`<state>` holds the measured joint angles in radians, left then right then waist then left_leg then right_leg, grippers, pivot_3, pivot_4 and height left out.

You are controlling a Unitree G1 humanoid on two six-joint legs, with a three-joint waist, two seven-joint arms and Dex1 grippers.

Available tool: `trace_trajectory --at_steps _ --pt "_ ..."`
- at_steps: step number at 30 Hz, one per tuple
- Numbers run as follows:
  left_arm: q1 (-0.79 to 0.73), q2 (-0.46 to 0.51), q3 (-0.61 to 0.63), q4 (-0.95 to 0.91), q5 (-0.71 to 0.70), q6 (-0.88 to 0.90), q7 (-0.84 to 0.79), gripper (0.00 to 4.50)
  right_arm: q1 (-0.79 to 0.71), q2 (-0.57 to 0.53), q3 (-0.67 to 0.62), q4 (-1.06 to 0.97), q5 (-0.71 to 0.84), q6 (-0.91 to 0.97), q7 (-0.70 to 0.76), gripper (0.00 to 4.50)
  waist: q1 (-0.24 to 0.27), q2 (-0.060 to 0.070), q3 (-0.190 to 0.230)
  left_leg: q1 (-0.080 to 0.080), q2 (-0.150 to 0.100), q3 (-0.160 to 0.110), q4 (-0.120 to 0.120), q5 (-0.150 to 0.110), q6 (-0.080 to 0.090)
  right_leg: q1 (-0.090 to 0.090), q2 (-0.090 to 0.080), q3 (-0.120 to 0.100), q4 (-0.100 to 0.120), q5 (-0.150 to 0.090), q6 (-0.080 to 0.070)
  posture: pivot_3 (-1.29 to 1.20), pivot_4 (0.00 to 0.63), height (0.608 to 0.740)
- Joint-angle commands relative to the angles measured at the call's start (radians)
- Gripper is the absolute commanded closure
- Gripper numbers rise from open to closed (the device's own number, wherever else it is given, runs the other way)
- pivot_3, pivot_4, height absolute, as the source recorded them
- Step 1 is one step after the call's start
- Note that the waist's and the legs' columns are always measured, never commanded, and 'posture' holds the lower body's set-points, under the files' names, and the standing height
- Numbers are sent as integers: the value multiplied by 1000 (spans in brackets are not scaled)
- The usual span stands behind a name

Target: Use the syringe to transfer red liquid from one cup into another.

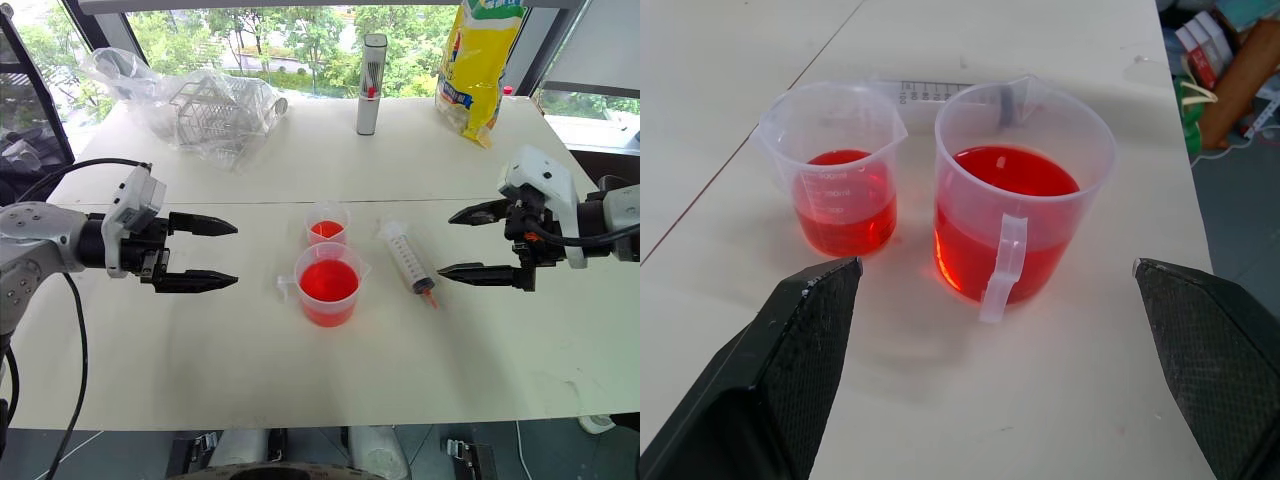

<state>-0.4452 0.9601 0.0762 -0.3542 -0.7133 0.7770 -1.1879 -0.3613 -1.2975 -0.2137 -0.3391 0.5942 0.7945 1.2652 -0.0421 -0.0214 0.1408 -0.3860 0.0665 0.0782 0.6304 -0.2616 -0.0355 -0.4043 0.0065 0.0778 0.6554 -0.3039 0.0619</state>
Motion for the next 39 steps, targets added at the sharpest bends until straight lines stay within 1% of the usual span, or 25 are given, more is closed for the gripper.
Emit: trace_trajectory --at_steps 1,3,7,16,20,24,27,31,33,35,39 --pt "-16 7 30 -8 -12 -10 5 0 -21 -15 -21 -11 8 -7 -2 49 0 0 0 0 0 0 0 0 0 0 0 0 0 0 0 0 150 740" --pt "-17 2 27 -8 2 -26 16 0 -25 -14 -16 -11 7 -7 -5 49 0 0 0 0 0 0 0 0 0 0 0 0 0 0 0 0 150 740" --pt "-14 4 41 -19 -42 -1 6 0 -41 -13 -3 -9 9 0 -10 49 0 0 0 0 0 0 0 0 0 0 0 0 0 0 0 0 150 740" --pt "-13 6 36 -15 -41 -8 18 0 -85 -5 38 -4 8 18 -27 49 0 0 0 0 0 0 0 0 0 0 0 0 0 0 0 0 150 740" --pt "-9 4 35 -20 -41 -15 18 0 -123 16 105 13 -43 22 -81 49 -1 0 0 0 0 0 0 0 0 0 0 0 0 0 0 0 150 740" --pt "-11 -1 31 -22 -42 -15 24 0 -217 64 196 32 -60 105 -138 49 -2 0 0 0 0 1 1 0 0 0 0 0 1 0 0 0 150 740" --pt "-8 -5 27 -25 -38 -22 28 0 -315 116 293 53 -81 243 -196 49 -3 0 0 1 0 1 1 0 0 0 0 1 2 0 0 0 150 740" --pt "3 -12 30 -35 -40 -24 39 0 -523 287 435 177 -117 536 -335 49 -4 0 0 1 0 1 1 0 0 -2 0 2 4 0 -1 0 150 740" --pt "11 -14 35 -43 -43 -22 46 0 -593 364 489 262 -154 646 -408 49 -3 0 0 1 0 2 1 0 0 -2 0 2 5 0 -1 0 150 740" --pt "17 -16 40 -51 -47 -18 54 0 -626 408 528 316 -183 691 -455 49 1 0 0 0 0 1 1 0 0 -3 0 2 6 0 -1 0 150 740" --pt "36 -18 51 -72 -56 -12 71 0 -643 468 602 387 -221 698 -504 49 6 0 0 -4 -1 1 2 0 0 -6 0 2 6 0 -1 0 150 740"
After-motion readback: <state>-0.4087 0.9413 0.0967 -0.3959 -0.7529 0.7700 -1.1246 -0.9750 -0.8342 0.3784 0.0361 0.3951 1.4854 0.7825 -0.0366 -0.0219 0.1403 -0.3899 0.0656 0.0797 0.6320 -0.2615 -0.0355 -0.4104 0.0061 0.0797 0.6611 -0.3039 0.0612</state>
